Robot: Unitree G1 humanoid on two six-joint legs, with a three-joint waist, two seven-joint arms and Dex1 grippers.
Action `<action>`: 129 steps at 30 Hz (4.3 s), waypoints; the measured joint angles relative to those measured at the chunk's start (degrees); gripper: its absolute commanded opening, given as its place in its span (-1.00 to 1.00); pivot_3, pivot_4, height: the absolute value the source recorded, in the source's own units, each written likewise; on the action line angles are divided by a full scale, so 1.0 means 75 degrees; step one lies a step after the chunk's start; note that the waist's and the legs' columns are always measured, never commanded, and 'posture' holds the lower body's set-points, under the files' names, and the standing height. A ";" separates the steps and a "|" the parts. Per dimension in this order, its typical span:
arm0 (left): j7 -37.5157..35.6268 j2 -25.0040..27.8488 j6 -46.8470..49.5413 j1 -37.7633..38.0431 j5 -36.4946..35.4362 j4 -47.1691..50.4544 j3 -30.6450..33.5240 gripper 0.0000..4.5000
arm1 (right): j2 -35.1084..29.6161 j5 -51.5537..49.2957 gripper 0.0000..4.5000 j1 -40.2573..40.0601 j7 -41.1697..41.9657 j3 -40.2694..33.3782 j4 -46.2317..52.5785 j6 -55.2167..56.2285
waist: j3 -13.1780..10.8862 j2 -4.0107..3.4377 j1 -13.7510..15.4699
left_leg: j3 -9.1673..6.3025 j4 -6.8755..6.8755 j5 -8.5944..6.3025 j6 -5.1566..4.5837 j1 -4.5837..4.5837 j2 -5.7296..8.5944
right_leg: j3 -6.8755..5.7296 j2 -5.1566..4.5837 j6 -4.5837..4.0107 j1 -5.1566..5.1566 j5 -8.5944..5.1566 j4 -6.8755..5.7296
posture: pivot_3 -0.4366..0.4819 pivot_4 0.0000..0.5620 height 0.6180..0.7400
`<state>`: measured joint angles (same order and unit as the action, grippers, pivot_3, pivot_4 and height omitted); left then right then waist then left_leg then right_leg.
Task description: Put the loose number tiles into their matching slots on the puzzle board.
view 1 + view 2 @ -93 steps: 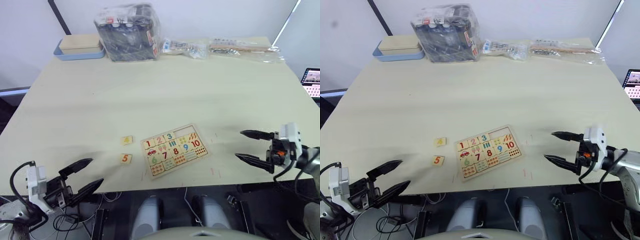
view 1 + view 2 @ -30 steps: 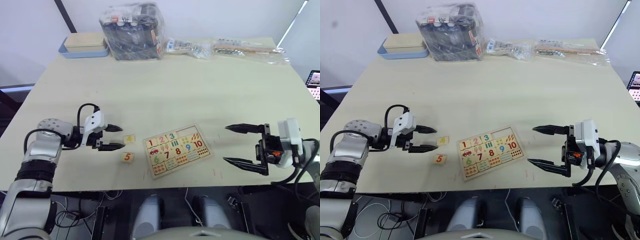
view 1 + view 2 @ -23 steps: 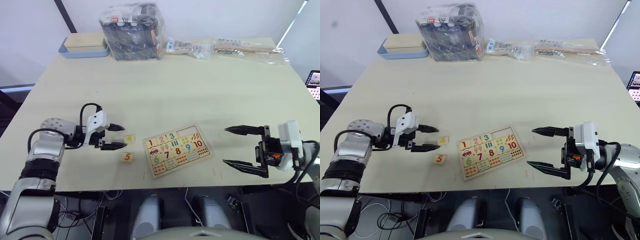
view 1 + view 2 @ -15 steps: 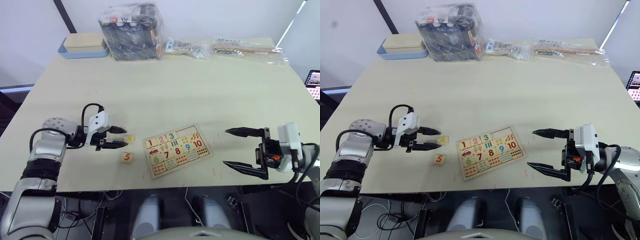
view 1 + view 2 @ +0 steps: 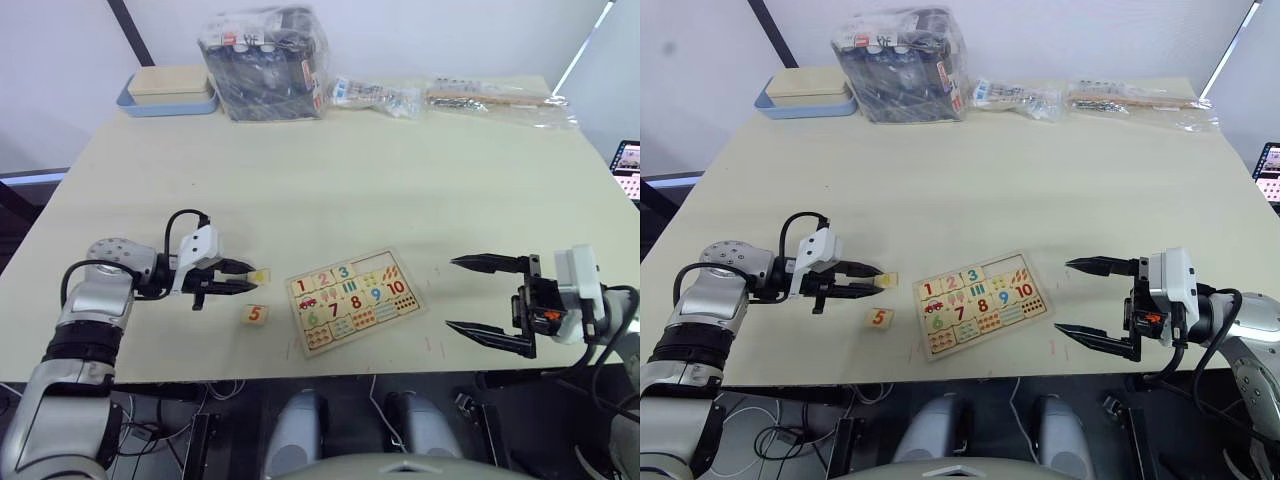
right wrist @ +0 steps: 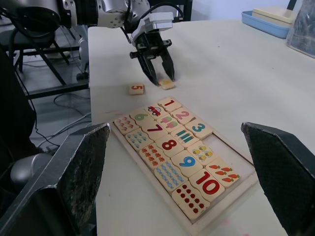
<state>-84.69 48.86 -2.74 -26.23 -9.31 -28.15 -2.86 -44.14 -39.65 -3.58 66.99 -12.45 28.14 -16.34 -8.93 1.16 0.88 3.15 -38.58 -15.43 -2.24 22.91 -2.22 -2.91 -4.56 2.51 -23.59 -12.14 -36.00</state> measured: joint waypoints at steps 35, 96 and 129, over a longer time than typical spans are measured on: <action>0.2328 0.0405 1.1215 -0.4486 -0.2322 0.6351 -0.2603 -0.58 | 0.0080 -0.0064 1.00 -0.0572 -0.0426 -0.0677 0.0010 0.0226 | -0.0017 0.0038 -0.0012 | -0.0075 -0.0037 -0.0001 -0.0004 -0.0002 0.0019 | 0.0360 0.0240 0.0054 0.0021 -0.0033 -0.0010 | -0.05 -0.47 1.00; 0.7191 -0.3754 1.2654 -0.5608 -0.2149 0.3482 -0.5304 -0.58 | 0.0378 0.0325 1.00 -0.1641 -0.0400 -0.1110 -0.0310 0.1198 | -0.0013 0.0036 -0.0006 | -0.0098 -0.0059 -0.0018 -0.0044 -0.0007 0.0123 | 0.0557 0.0254 0.0094 0.0016 -0.0060 -0.0073 | -0.05 -0.47 1.00; 0.7152 -0.3885 1.2631 -0.5524 -0.2003 0.3421 -0.5229 -0.58 | 0.0383 0.0300 1.00 -0.1718 -0.0525 -0.1109 -0.0254 0.1197 | -0.0011 0.0032 0.0003 | -0.0102 -0.0065 -0.0020 -0.0047 -0.0007 0.0125 | 0.0554 0.0251 0.0094 0.0020 -0.0061 -0.0074 | -0.05 -0.47 1.00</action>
<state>-31.05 19.72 92.00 -67.66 -24.34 -2.49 -42.08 -41.27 -37.40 -16.47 63.05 -20.77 26.23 -7.37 -9.01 1.40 0.90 2.38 -39.07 -15.58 -2.60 22.85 -1.28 1.24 -2.68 3.21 -23.44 -12.60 -36.55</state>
